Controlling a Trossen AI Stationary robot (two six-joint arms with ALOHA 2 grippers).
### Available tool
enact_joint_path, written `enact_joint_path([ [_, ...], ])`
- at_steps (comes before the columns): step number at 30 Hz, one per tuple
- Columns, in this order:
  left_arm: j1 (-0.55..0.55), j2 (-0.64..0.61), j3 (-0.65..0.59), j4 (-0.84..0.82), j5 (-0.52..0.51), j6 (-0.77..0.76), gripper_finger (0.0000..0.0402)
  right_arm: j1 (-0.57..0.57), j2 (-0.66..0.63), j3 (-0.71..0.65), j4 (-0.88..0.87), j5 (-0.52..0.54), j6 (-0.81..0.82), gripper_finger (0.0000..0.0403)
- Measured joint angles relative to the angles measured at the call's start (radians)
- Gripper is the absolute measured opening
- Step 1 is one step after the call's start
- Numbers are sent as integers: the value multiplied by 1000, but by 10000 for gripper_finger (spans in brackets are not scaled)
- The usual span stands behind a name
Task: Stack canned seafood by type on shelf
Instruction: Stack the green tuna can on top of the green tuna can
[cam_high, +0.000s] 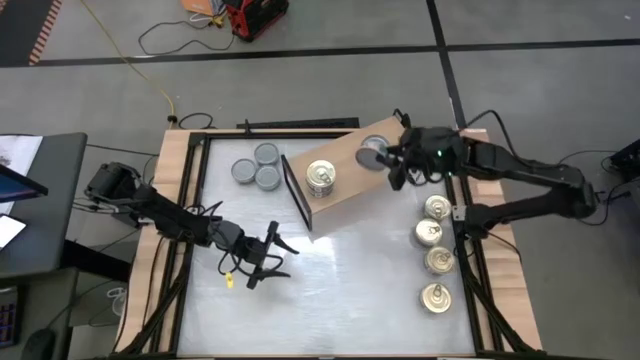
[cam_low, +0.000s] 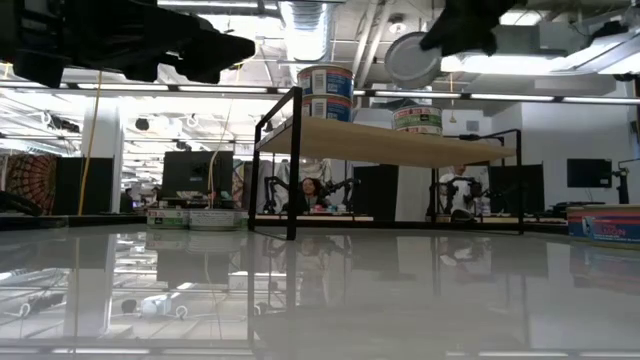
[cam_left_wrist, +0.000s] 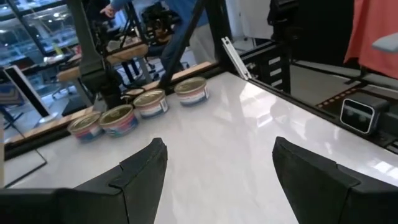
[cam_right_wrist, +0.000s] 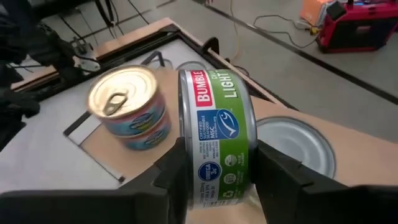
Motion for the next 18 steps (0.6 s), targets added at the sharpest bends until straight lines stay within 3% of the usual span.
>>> enact_joint_path([
  [7,-2,0,0,-21,-24,-17,279,-187,45,0,15,-180,-31,170],
  [18,-15,0,0,-26,-26,-42,279,-360,49,-1,22,-377,-26,170],
])
